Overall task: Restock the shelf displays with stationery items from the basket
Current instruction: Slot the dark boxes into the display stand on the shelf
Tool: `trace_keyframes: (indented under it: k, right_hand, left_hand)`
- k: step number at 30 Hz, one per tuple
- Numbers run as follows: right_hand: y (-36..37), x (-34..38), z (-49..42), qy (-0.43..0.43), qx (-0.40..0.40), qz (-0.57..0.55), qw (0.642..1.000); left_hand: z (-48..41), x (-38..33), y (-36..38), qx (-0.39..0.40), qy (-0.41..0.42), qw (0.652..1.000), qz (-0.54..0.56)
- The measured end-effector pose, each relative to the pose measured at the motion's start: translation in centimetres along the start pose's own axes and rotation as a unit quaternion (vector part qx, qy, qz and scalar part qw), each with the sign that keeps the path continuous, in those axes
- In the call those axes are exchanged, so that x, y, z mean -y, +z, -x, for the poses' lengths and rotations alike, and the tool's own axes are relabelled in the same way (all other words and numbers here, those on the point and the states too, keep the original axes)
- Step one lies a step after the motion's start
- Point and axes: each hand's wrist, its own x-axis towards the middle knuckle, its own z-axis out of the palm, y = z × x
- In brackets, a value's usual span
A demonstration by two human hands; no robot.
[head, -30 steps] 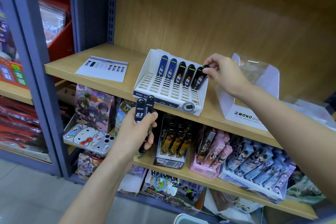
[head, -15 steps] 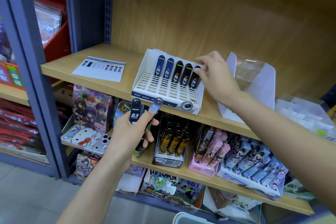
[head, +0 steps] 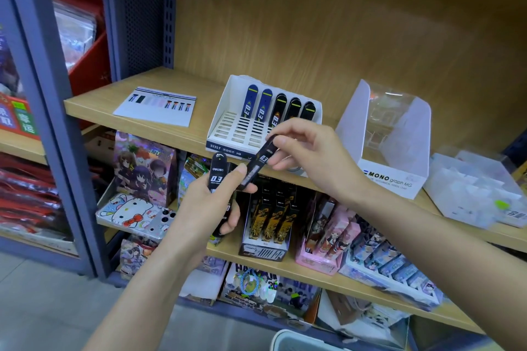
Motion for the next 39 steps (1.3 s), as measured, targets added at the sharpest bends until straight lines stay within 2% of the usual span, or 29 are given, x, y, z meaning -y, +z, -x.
trace_keyframes:
  k: [5, 10, 14, 18, 21, 23, 25, 29, 32, 33, 34, 35, 37, 39]
  right_hand:
    - [-0.8, 0.1, 0.6, -0.014, 0.022, -0.021, 0.999]
    - [-0.8, -0.3, 0.9, 0.057, 0.031, -0.090, 0.994]
    - [-0.5, -0.5, 1.1, 0.113, 0.026, -0.115, 0.987]
    - [-0.4, 0.1, 0.2, 0.110, -0.027, -0.108, 0.988]
    - [-1.7, 0.4, -1.9, 0.057, -0.131, -0.099, 0.985]
    - [-2.7, 0.1, -3.5, 0.016, -0.193, -0.062, 0.979]
    - [-3.4, -0.4, -4.9, -0.016, -0.219, 0.004, 0.976]
    - [-3.9, -1.6, -6.5, -0.041, -0.216, 0.106, 0.970]
    - [-3.6, -2.1, -7.3, -0.047, -0.205, 0.135, 0.968]
    - [-3.5, -2.3, -7.5, -0.045, -0.198, 0.136, 0.970]
    - [-3.3, -2.5, -7.7, -0.044, -0.191, 0.140, 0.971]
    - [-3.3, -2.7, -7.8, -0.044, -0.184, 0.148, 0.971]
    - [-3.2, -2.9, -8.0, -0.046, -0.172, 0.173, 0.969]
    - [-3.5, -2.9, -8.2, -0.046, -0.160, 0.195, 0.967]
  left_hand:
    - [-0.3, 0.2, -0.5, 0.009, -0.008, 1.000, 0.007]
    - [-0.5, 0.4, -0.5, -0.053, 0.041, 0.998, 0.018]
    - [-0.3, 0.4, -0.3, -0.060, 0.057, 0.997, 0.007]
    - [-0.2, 0.3, -0.5, -0.025, 0.035, 0.999, 0.002]
    - [-0.5, 0.3, -0.7, -0.004, 0.010, 1.000, -0.011]
    - [-0.4, 0.3, -0.7, 0.002, 0.000, 1.000, -0.004]
    - [0.0, 0.3, -0.9, 0.001, -0.016, 1.000, -0.004]
    - [-1.4, -0.3, -1.1, -0.007, -0.060, 0.998, -0.032]
    - [-2.1, -0.8, -1.9, -0.007, -0.101, 0.995, 0.017]
    - [-2.6, -0.6, -2.0, -0.011, -0.105, 0.994, -0.004]
    - [-2.9, -0.2, -1.8, 0.006, -0.101, 0.994, -0.030]
    - [-2.4, -0.3, -1.4, 0.019, -0.103, 0.995, -0.008]
    - [-1.2, -0.2, -0.6, -0.010, -0.068, 0.995, 0.076]
    - [-0.7, 0.3, -0.7, -0.030, -0.025, 0.995, 0.093]
